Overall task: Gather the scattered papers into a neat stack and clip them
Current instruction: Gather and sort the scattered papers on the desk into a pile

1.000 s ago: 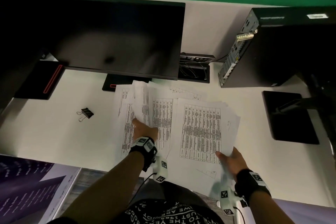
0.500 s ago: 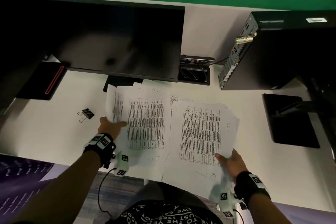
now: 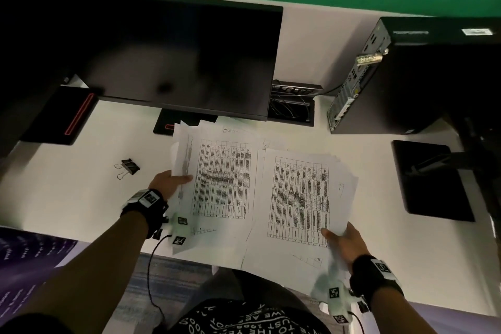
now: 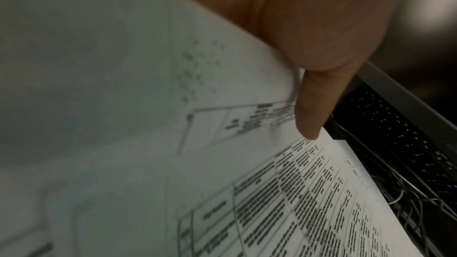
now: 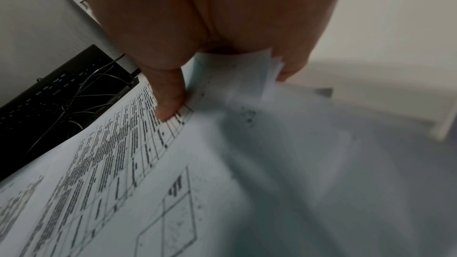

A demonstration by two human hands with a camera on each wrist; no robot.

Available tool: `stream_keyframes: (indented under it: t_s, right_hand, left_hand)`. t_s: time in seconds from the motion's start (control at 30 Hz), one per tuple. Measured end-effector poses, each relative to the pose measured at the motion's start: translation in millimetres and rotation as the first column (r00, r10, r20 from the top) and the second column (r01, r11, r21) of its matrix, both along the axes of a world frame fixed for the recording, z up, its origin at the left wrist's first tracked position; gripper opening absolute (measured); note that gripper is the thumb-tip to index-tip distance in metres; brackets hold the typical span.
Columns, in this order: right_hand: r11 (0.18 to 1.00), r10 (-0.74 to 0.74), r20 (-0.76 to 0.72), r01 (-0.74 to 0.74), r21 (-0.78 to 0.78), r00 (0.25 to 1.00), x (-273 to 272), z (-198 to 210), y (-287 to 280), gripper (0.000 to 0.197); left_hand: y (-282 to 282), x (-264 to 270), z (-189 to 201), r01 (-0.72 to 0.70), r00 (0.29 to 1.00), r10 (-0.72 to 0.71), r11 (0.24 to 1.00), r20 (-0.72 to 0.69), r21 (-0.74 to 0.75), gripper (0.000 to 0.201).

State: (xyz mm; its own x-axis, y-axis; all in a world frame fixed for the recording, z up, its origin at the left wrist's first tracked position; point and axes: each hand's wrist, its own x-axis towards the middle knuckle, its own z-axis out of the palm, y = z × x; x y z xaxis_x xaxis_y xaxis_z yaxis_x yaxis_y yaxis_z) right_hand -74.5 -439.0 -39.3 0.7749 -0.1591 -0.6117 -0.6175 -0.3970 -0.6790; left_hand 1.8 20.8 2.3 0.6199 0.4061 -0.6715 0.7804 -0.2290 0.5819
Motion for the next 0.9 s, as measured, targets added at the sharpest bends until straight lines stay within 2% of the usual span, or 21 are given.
stream_keyframes:
  t_s: [0.17, 0.3, 0.37, 0.43, 0.53, 0.6, 0.7, 0.8, 0.9]
  right_hand:
    - [1.0, -0.014, 0.001, 0.014, -0.013, 1.0, 1.3, 0.8, 1.2, 0.048]
    - [1.0, -0.012, -0.002, 0.012, -0.004, 1.0, 0.8, -1.3, 1.3, 0.049]
    - [0.999, -0.029, -0.008, 0.03, 0.013, 1.0, 1.1, -4.4, 0.0, 0.051]
    - [0.999, -0.027, -0.011, 0.028, 0.03, 1.0, 0.7, -5.4, -1.0, 0.05]
    - [0.997, -0.04, -0.011, 0.041, 0.058, 0.999, 0.0, -2.3, -1.6, 0.047]
    - [0.997, -0.038, -0.02, 0.039, 0.061, 0.999, -0.2, -0.1, -1.1, 0.048]
    - [0.994, -0.064, -0.034, 0.066, 0.086, 0.997, 1.0, -1.8, -0.9, 0.048]
    - [0.991, -0.095, -0.032, 0.097, 0.088, 0.995, 0.0, -5.0, -1.7, 0.044]
    - [0.982, -0.147, -0.063, 0.153, 0.113, 0.987, -1.1, -1.4, 2.0, 0.034]
  left_hand:
    - [-32.8, 8.4, 12.6, 0.155, 0.988, -0.147, 0.969, -0.056, 0.194, 0.047]
    - [-46.7, 3.9, 38.7, 0.289, 0.95, -0.312, 0.843, -0.024, 0.454, 0.016]
    - [-37.3, 0.1, 56.2, 0.315, 0.928, -0.373, 0.774, -0.008, 0.55, 0.015]
    - [-21.9, -3.4, 81.4, 0.307, 0.919, -0.394, 0.736, 0.012, 0.603, 0.017]
    - [6.4, -6.1, 122.8, 0.187, 0.936, -0.332, 0.755, 0.12, 0.629, 0.02]
    - [23.2, -8.6, 150.3, 0.101, 0.938, -0.262, 0.833, 0.226, 0.545, 0.024]
    - [31.6, -10.5, 172.4, 0.082, 0.905, -0.161, 0.975, 0.395, 0.208, 0.018]
    - [6.5, -10.9, 151.4, 0.107, 0.908, -0.083, 0.994, 0.412, -0.036, 0.021]
    - [-41.3, -15.5, 98.8, 0.127, 0.954, -0.062, 0.97, 0.292, -0.207, 0.033]
